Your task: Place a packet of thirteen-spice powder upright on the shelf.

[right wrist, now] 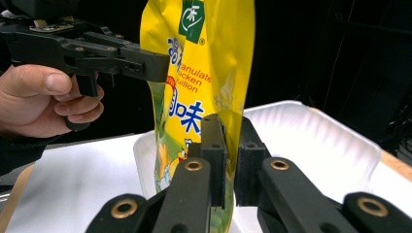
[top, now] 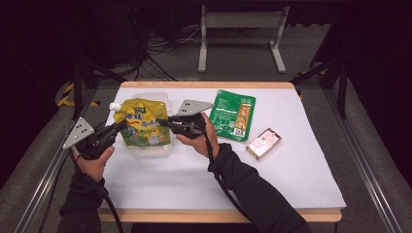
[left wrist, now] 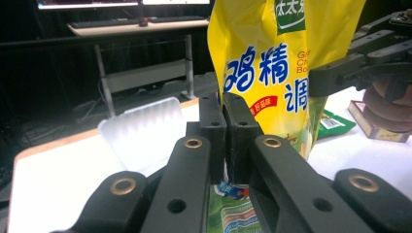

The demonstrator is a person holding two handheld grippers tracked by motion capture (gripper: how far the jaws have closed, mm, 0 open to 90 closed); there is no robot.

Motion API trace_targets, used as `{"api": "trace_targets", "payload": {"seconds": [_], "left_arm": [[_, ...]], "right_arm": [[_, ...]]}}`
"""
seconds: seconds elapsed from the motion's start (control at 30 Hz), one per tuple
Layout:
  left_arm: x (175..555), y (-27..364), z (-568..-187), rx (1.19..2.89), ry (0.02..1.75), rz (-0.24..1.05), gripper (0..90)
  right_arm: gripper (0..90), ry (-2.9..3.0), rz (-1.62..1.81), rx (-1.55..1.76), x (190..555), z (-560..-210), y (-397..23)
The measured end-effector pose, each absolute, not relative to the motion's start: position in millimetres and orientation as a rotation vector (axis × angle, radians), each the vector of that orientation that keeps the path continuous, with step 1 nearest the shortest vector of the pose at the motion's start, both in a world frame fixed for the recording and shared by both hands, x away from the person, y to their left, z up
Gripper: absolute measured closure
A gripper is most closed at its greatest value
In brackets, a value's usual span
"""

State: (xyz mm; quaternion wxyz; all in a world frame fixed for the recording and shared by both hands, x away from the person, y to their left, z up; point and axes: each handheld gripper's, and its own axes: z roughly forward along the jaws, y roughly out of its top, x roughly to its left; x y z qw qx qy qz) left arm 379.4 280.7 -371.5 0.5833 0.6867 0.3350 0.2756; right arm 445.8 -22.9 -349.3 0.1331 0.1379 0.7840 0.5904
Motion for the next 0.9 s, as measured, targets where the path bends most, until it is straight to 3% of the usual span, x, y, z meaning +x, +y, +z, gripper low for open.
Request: {"api": "trace_targets", "payload": {"seconds": [0.9], "left_arm": [[368, 291, -387, 1.646, 0.775, 0.618, 82.9]], "right_arm": [[82.6, 2.37, 1.598, 0.329, 445, -371, -8]]}}
